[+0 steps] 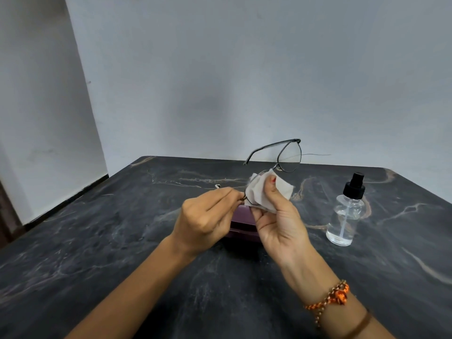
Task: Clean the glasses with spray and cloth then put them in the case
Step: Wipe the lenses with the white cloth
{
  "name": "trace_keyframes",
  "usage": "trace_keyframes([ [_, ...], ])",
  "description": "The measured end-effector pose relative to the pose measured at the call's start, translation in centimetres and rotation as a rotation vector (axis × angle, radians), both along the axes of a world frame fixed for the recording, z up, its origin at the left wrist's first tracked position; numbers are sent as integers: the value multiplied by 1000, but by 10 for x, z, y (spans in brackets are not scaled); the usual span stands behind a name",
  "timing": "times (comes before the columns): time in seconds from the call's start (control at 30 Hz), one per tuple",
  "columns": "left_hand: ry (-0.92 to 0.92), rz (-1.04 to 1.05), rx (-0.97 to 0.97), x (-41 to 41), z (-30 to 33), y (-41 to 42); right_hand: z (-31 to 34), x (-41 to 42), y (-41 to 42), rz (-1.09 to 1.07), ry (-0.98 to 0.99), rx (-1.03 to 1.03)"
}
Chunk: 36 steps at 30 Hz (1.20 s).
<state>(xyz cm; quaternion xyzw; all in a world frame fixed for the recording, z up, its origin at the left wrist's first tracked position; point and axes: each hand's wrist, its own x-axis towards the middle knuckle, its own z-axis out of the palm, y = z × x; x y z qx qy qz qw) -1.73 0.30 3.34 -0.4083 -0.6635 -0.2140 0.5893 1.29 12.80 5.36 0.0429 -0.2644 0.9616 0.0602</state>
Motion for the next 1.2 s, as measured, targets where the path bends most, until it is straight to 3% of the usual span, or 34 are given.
trace_keyframes([
  [0.37,15,45,-16,-5,2,-9,-6,-1,-3,39,-68,296],
  [0.77,-67,-11,-27,-3,2,-6,-3,4,-9,-103,-88,0],
  [1.2,-53,10,-14,-4,0,-6,0,5,-2,53,-57,288],
])
